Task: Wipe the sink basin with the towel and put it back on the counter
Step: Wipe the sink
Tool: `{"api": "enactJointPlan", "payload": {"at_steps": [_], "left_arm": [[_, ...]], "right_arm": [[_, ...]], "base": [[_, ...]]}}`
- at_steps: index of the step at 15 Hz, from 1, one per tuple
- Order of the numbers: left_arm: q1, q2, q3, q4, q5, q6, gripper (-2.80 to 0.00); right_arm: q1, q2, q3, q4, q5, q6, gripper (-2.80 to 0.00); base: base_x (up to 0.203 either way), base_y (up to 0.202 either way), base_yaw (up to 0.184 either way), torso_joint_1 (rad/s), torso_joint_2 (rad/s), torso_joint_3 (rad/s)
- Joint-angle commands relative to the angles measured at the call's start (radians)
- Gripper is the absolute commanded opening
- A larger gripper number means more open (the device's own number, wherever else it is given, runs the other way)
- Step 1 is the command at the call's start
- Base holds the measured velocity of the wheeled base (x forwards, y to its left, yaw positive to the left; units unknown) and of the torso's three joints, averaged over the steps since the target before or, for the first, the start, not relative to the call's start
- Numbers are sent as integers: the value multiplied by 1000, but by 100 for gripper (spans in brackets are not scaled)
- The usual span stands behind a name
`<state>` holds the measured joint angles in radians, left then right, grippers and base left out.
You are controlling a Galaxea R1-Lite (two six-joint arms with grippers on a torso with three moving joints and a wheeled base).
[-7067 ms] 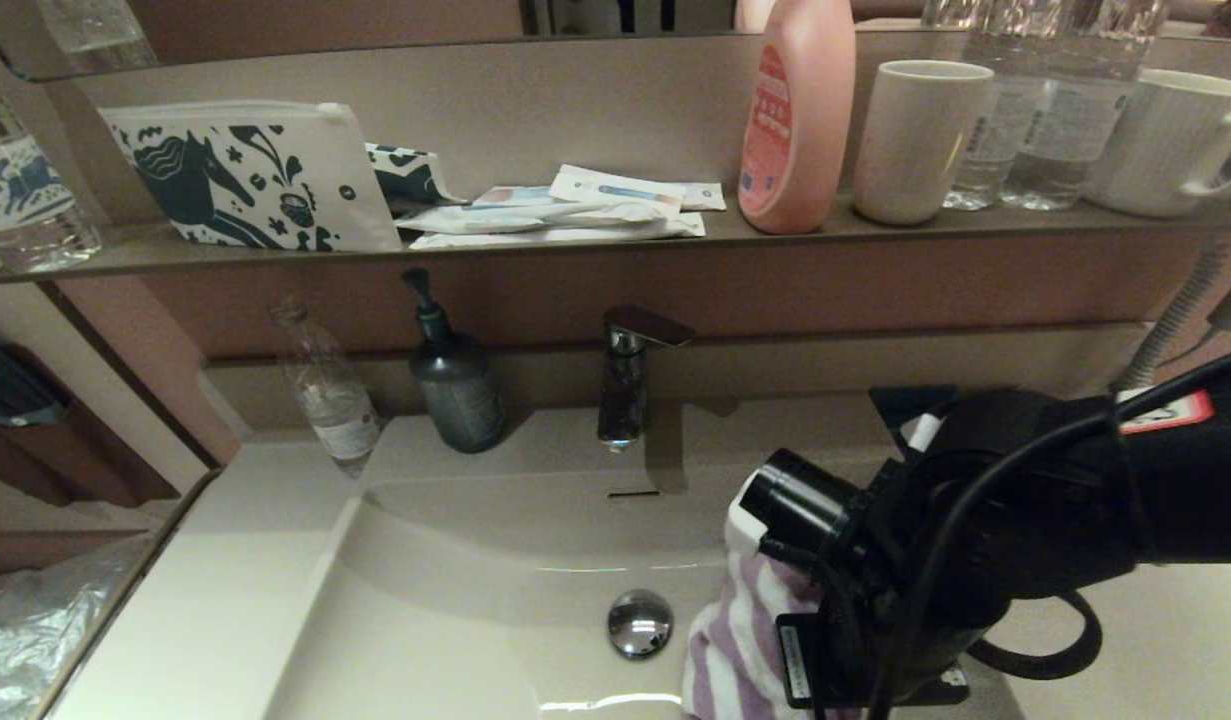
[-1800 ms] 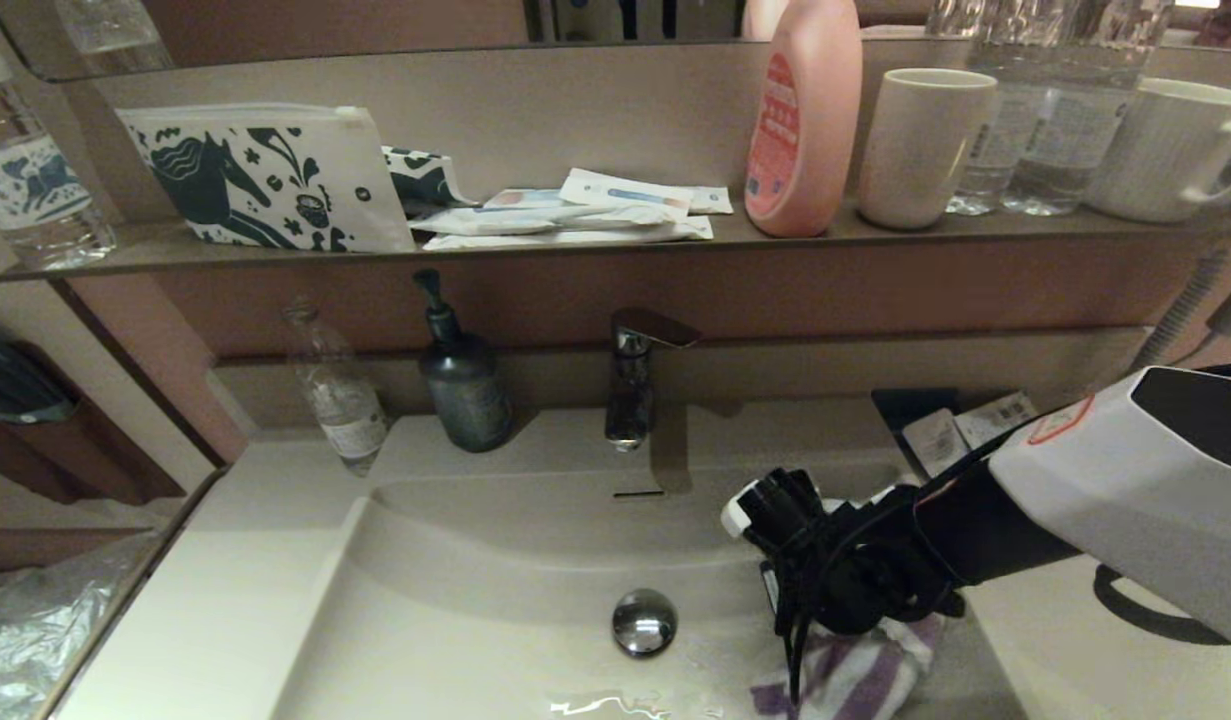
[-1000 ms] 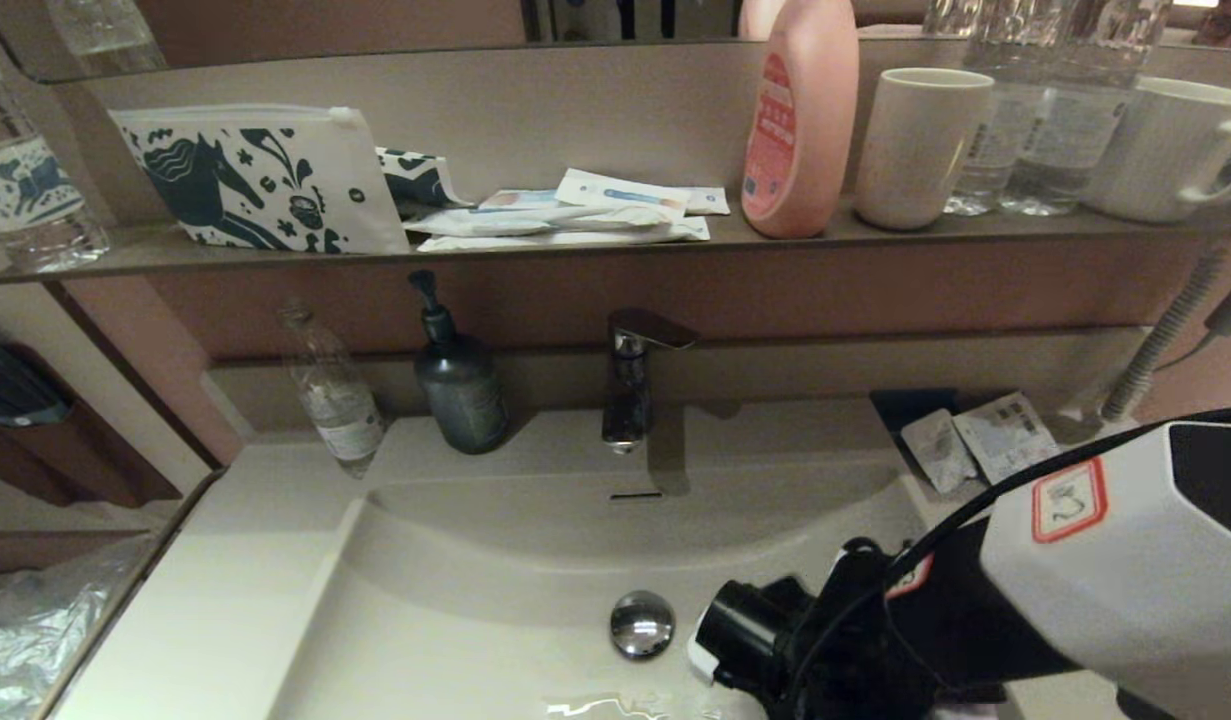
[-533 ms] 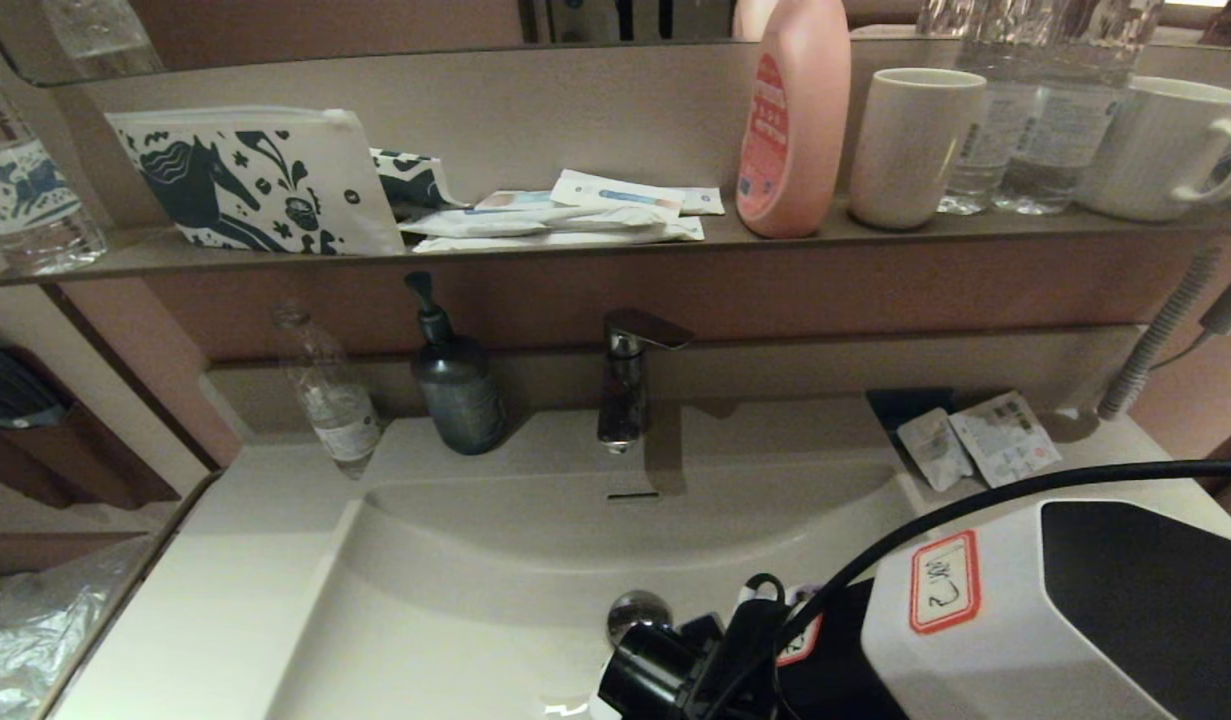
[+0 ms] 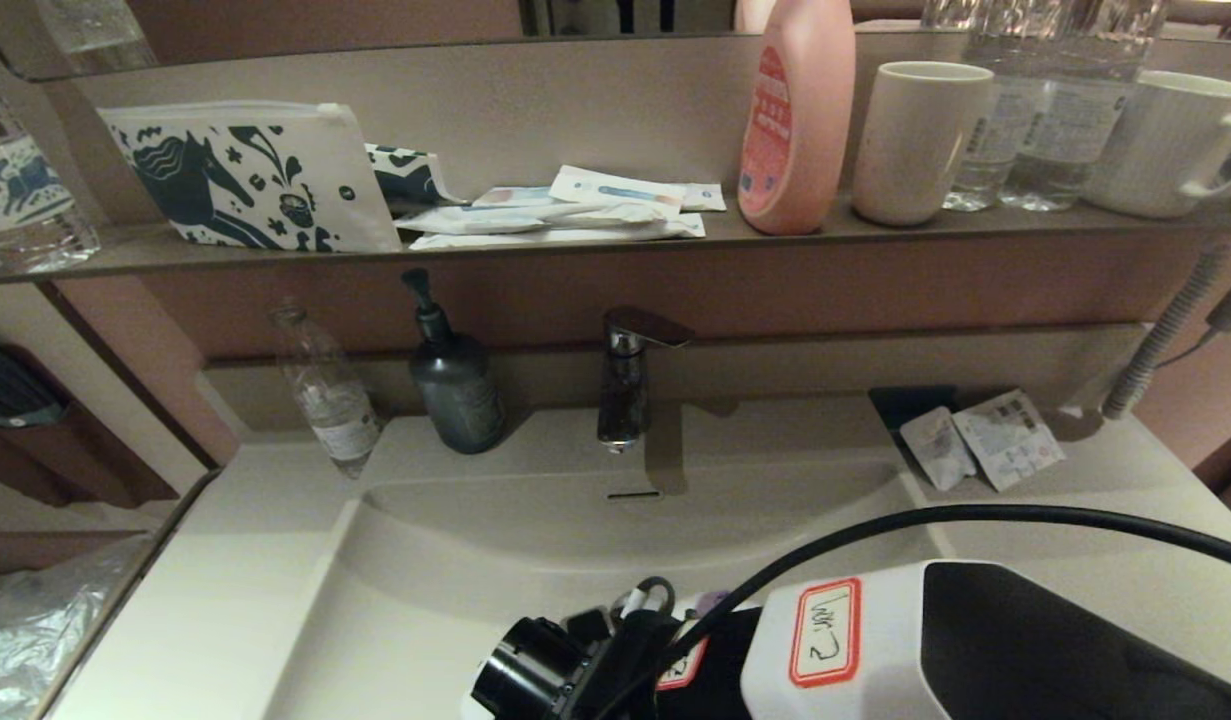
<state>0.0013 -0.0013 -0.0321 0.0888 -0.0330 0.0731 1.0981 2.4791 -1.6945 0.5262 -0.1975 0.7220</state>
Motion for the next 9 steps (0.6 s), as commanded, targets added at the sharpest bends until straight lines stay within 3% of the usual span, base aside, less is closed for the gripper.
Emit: {"api": "enactJointPlan", "payload": {"at_steps": [1,3,5,9], "left_arm": [[0,1,0,0,-1,1,-280],[0,1,0,0,-1,1,-280],[0,1,0,0,-1,1,-280],[0,1,0,0,-1,1,-280]], "right_arm": [[14,92,-165,14,-5,4,-280],[22,143,-282,3,17,1,-280],[33,150,-292,-136,96,-8,-280],[28,176,-292,-387,103,-63,-280]], "base": [[0,0,0,0,0,0],[0,0,0,0,0,0],[0,0,0,0,0,0],[0,0,0,0,0,0]]}}
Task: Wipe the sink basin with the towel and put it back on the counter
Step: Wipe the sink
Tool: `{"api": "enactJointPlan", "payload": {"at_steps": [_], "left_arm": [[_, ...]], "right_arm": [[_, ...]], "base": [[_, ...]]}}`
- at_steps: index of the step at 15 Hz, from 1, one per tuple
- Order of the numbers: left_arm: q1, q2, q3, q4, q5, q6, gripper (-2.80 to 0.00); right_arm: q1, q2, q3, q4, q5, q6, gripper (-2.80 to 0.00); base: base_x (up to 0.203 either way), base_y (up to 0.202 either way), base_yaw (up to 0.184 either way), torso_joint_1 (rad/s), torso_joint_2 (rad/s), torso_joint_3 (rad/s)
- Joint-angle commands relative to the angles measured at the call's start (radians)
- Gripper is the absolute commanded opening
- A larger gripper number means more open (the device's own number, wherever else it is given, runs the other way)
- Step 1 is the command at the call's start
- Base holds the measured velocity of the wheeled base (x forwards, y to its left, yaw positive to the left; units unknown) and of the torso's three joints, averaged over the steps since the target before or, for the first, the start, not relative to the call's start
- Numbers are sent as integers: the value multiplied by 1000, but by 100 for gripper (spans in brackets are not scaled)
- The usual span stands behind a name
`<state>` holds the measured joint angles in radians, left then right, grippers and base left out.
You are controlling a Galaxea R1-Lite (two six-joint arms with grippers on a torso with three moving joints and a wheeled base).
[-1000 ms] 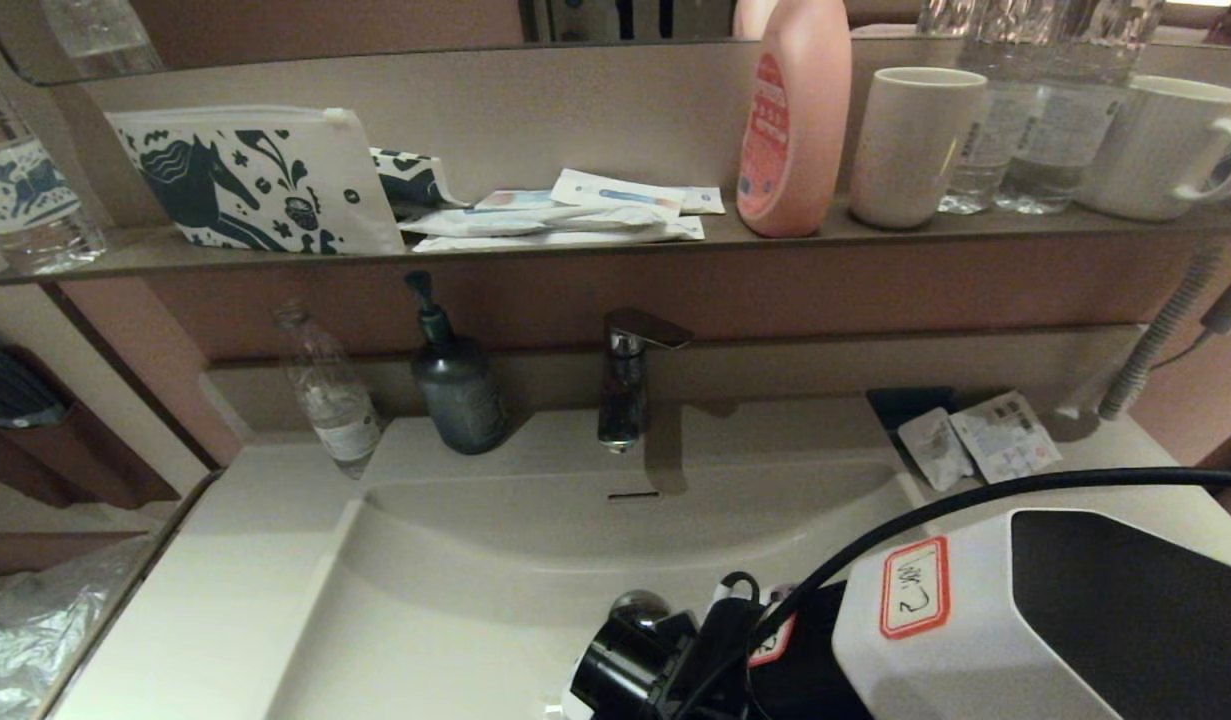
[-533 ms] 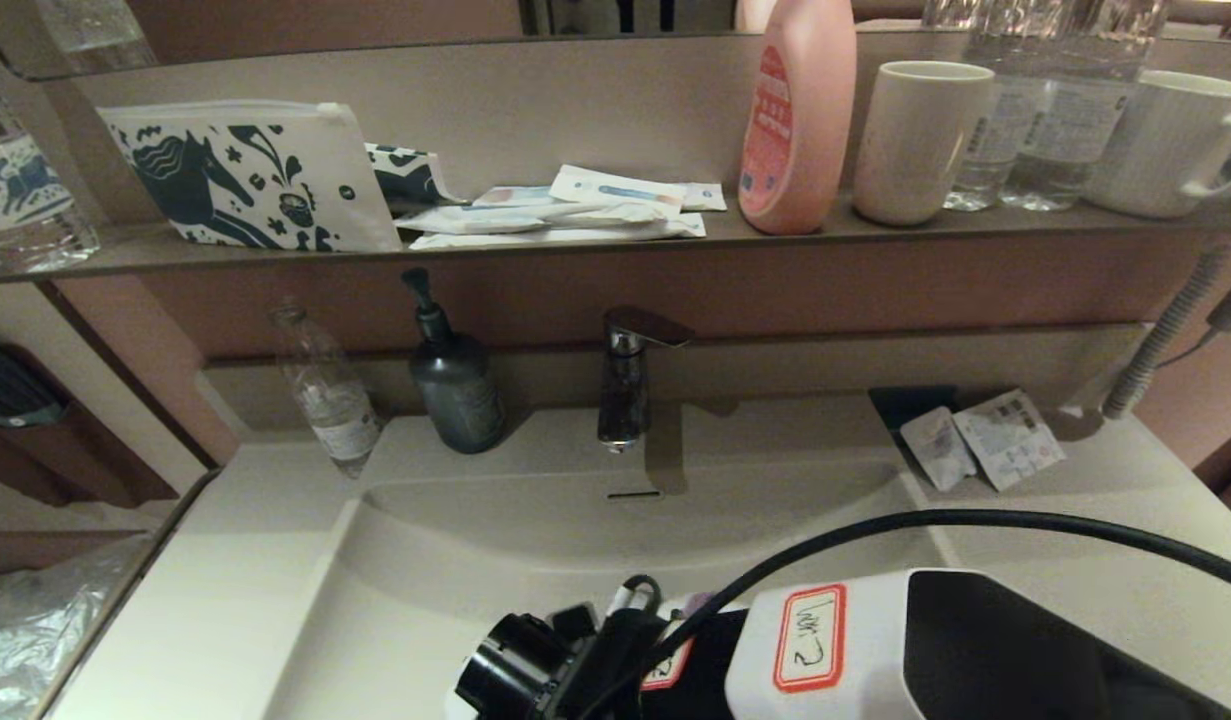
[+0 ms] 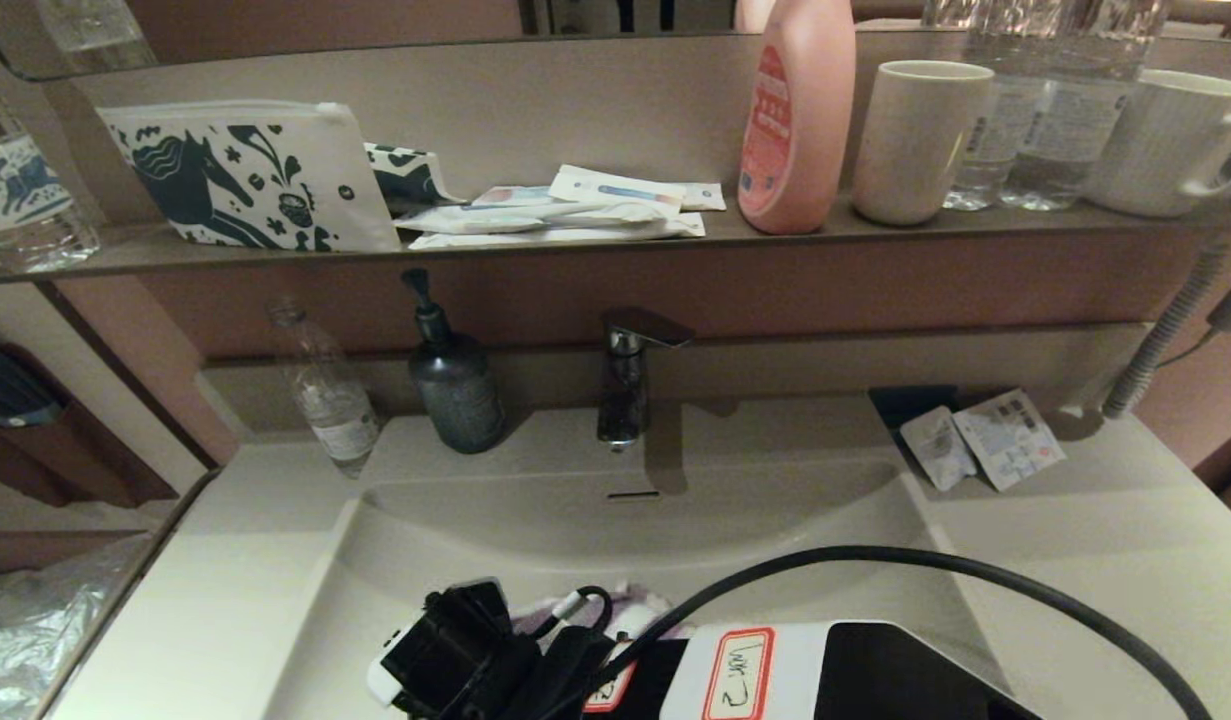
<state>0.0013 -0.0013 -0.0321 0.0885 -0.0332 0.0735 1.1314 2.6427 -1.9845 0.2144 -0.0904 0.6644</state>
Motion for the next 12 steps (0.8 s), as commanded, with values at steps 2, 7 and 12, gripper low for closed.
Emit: {"api": "enactJointPlan", "payload": {"at_steps": [2,7,12], "left_arm": [[0,1,0,0,-1,0,-280],[0,1,0,0,-1,0,-280],[0,1,0,0,-1,0,-280]], "right_arm": [[-25,21,-2,-156,-17,-53,-280],[-119,38,16,-229,-241,-203,-280],[-182,-46,123,-156,-397,-233,-280]], "base": [[0,0,0,0,0,0],[0,0,0,0,0,0],[0,0,0,0,0,0]]}}
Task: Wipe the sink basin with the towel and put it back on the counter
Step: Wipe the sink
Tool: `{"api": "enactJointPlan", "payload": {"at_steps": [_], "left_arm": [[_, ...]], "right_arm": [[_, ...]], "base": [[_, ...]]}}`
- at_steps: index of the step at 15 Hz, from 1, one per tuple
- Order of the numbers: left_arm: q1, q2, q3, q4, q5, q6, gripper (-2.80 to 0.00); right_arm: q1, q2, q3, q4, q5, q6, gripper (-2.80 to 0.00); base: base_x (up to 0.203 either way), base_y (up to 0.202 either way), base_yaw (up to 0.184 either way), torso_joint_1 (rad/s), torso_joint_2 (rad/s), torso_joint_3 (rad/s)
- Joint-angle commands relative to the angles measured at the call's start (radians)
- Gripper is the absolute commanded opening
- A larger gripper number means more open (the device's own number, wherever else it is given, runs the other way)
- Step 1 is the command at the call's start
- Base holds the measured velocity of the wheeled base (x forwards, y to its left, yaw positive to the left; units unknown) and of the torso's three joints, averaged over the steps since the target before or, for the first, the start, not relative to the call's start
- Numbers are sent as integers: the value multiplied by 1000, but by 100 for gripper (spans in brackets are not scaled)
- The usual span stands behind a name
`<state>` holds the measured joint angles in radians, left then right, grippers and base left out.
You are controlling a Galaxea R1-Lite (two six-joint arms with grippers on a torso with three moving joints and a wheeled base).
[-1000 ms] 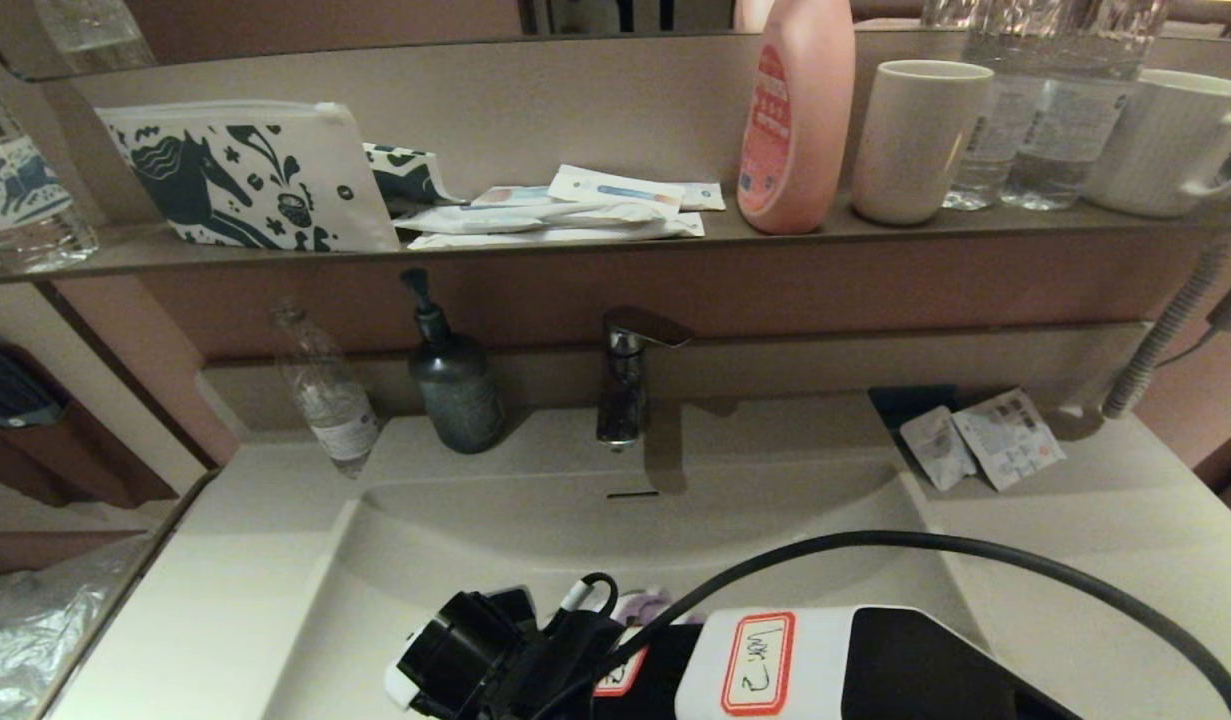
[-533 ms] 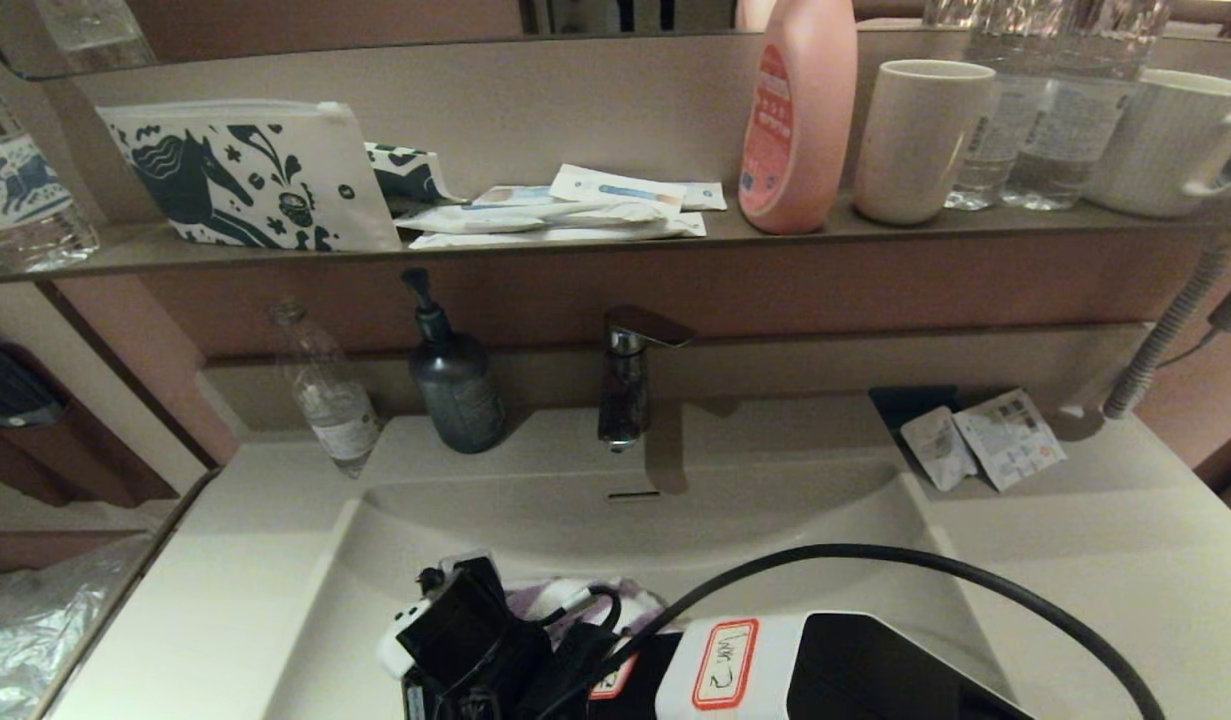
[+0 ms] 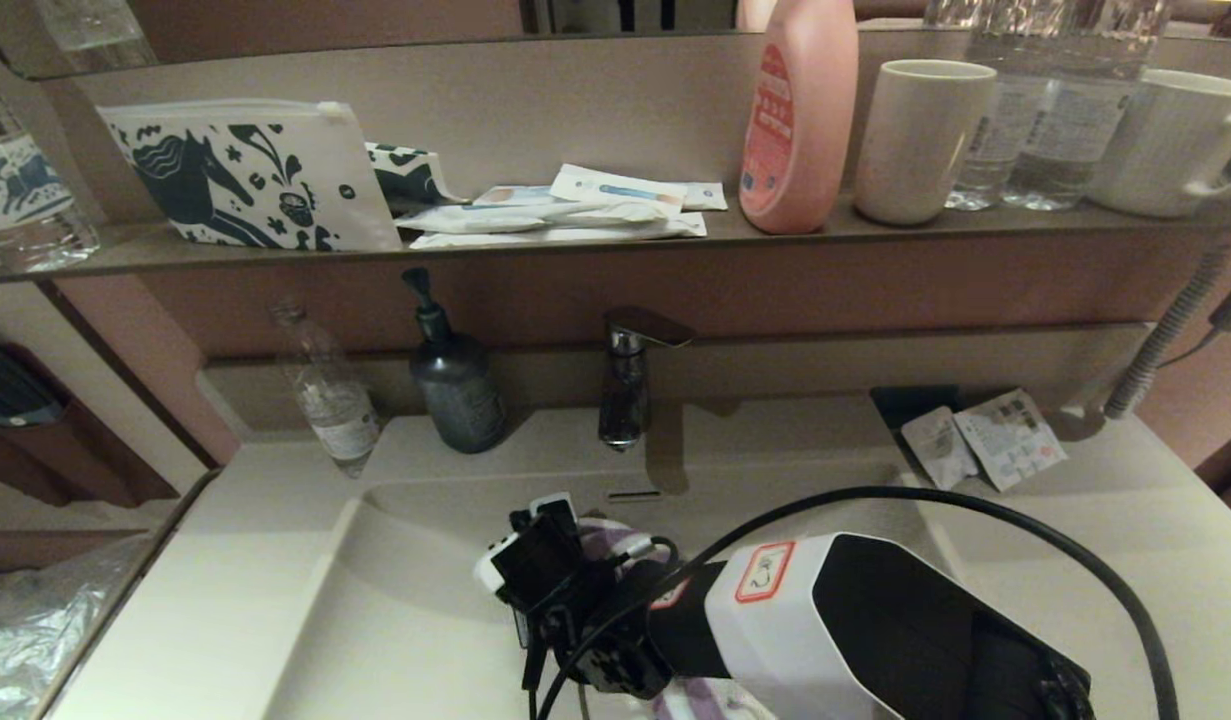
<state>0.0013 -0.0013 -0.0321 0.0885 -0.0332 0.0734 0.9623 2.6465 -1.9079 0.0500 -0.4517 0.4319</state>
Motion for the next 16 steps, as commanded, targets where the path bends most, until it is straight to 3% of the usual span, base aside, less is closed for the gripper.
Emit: {"api": "enactJointPlan", "payload": {"at_steps": [1,10,16], "left_arm": [[0,1,0,0,-1,0,-280],[0,1,0,0,-1,0,-280],[0,1,0,0,-1,0,-280]], "right_arm": [[-17,-76,91,10,-50,-1,-280],[-130,-335,678,-39,-147,1,-280],[-167,-598,920,161,-161,43,-280]], "base": [[0,0,0,0,0,0],[0,0,0,0,0,0],[0,0,0,0,0,0]]}}
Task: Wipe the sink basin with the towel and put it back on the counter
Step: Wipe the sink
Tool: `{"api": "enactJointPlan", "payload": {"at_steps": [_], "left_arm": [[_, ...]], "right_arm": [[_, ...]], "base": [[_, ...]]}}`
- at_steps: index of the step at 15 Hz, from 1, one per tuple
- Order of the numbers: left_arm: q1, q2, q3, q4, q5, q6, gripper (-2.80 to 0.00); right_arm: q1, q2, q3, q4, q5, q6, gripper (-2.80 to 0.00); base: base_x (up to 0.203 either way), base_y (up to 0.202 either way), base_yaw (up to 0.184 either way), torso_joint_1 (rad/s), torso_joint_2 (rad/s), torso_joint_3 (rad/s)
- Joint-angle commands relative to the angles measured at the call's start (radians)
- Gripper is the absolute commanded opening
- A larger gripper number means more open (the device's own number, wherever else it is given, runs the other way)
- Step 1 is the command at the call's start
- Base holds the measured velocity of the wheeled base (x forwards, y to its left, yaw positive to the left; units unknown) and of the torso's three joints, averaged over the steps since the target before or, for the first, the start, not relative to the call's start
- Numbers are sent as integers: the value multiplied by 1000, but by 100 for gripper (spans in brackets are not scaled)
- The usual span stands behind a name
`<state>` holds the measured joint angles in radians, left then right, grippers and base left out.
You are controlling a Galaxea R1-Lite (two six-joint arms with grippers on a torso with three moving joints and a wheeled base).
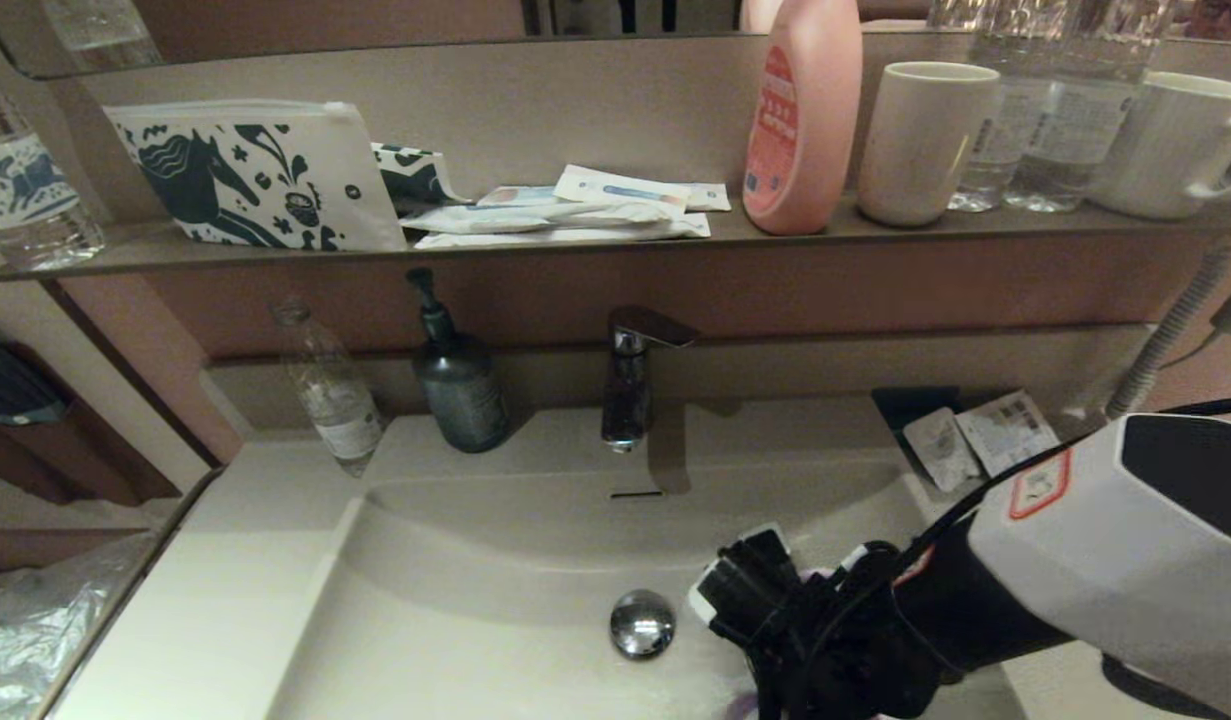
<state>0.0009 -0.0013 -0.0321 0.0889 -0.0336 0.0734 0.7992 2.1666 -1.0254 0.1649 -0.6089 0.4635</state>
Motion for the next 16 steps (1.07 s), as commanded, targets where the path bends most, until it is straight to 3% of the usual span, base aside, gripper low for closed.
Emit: {"api": "enactJointPlan", "payload": {"at_steps": [1,6,10,12,16], "left_arm": [[1,1,0,0,0,0,-280],[1,1,0,0,0,0,-280],[1,1,0,0,0,0,-280],[1,1,0,0,0,0,-280],[1,1,0,0,0,0,-280]], "right_arm": [[-5,-178,49,104,-3,31,-280],[-28,-461,40,260,0,68,-280],[-66,-497,-132,247,6,70,-280],[-84,-443,-201,133,13,46,-280],[-124,-254,-258,-246,70,-30,-280]], "base": [[0,0,0,0,0,0],[0,0,0,0,0,0],[0,0,0,0,0,0],[0,0,0,0,0,0],[0,0,0,0,0,0]]}}
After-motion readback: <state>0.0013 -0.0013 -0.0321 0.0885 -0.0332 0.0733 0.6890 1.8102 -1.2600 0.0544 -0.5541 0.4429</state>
